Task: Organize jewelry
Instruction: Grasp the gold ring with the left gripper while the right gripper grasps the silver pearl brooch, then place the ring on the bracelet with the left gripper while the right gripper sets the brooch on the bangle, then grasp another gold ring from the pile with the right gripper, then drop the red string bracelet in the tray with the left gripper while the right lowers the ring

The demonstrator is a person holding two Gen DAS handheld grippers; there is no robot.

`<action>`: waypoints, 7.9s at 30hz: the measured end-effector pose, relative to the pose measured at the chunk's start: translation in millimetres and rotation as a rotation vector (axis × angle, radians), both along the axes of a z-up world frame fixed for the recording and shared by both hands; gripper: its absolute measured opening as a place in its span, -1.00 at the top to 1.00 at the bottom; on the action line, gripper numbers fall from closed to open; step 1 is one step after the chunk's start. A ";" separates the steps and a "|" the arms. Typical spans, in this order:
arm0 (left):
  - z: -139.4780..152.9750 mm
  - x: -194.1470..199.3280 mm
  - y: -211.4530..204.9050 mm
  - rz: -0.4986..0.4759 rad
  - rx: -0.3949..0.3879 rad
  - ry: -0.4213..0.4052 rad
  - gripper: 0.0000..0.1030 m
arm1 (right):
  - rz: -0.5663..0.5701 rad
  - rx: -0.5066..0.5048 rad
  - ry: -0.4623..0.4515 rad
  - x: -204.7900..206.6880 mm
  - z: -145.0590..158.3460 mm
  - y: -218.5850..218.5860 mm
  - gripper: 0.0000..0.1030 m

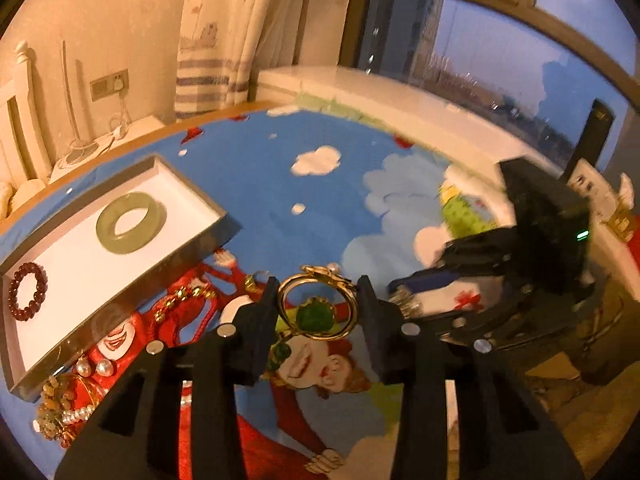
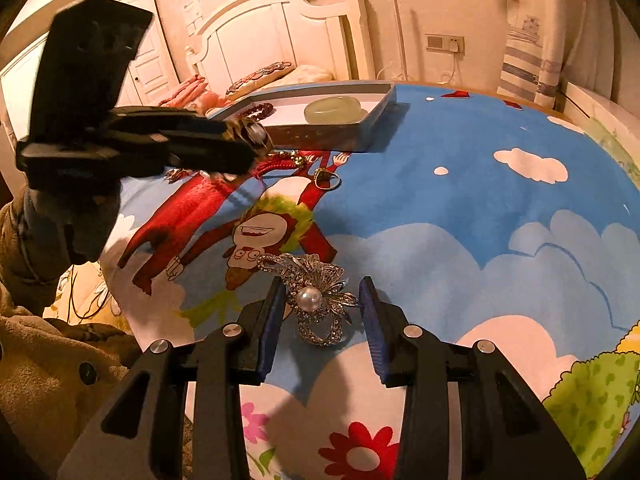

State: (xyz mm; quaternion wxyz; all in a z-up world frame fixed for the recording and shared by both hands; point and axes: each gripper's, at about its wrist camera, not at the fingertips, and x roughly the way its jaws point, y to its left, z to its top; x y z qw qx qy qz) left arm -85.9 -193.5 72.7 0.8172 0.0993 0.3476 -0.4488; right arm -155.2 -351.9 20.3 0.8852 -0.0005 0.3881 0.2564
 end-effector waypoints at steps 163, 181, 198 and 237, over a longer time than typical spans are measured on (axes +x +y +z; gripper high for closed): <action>-54.3 24.7 266.1 1.168 0.010 0.148 -0.95 | -0.082 -0.242 0.039 109.5 2.0 86.5 -0.07; -21.9 15.7 94.1 0.548 0.120 -0.022 -0.95 | -0.151 -0.142 0.015 90.8 8.3 64.3 0.57; -46.0 46.0 26.1 0.371 0.203 0.042 0.92 | -0.167 -0.051 -0.032 76.6 15.7 45.0 0.57; 26.0 61.5 73.8 0.535 0.138 -0.184 0.92 | -0.088 -0.095 -0.161 104.4 53.0 88.7 0.57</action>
